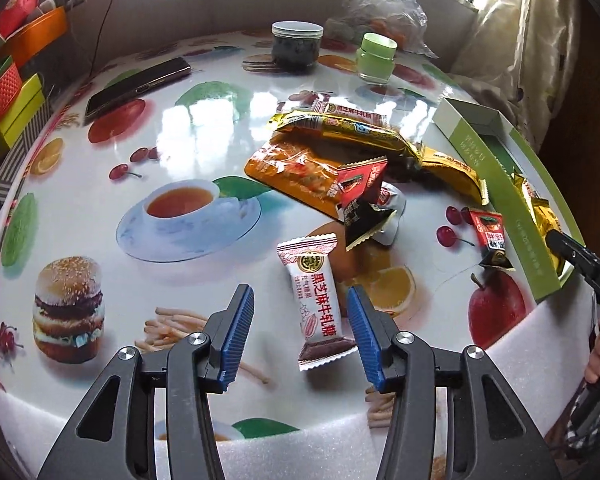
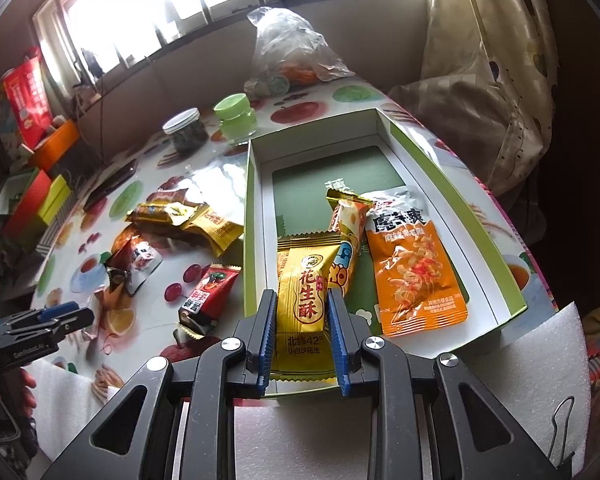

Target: Organize snacks

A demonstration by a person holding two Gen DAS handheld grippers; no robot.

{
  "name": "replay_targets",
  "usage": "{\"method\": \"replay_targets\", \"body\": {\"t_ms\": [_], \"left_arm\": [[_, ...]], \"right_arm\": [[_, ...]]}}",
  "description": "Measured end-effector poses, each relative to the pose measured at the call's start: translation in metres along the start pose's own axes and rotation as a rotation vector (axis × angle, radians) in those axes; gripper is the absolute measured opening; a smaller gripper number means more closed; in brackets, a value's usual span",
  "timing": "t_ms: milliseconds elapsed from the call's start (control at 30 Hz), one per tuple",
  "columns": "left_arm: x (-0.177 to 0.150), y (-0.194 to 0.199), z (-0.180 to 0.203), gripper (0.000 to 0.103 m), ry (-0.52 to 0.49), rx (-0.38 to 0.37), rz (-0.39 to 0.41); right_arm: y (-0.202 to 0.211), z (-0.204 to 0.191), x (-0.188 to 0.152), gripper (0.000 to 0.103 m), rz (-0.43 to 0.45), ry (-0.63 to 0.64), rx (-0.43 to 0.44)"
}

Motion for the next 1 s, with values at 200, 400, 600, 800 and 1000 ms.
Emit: {"method": "replay_targets", "body": {"t_ms": [200,400,600,800,1000], "left_arm": [[-0.001,-0.011,0.002,0.050,0.022,0.034,-0.020],[0.002,-0.012,0.005,0.023,0.022,0.040,-0.011],[0.006,-0.004,0.014,0.021,0.016,0.026,0.007],[0.021,0.019,0.030,0.021,0.008,-0.030,0.071],[0.043,0.024,0.065,0.021,-0.024,-0.127,0.096]], "right_arm": [[0.001,-0.002,-0.002,0.023,-0.002,0.004,0.000],[0.004,-0.003,-0.002,0.023,0.005,0.003,0.004],[0.007,-0.001,-0.001,0.023,0.008,-0.003,0.008],[0.011,0.003,0.001,0.023,0.018,-0.012,0.009],[0.013,0.005,0.002,0.023,0.023,-0.016,0.010]]}}
Point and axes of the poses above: each gripper's, at about its wrist camera, not at the fingertips, and y roughly against the way its jaws point, z to its right, x to its top, the point moved 4 cm from there along -y, roughly the way its jaws point
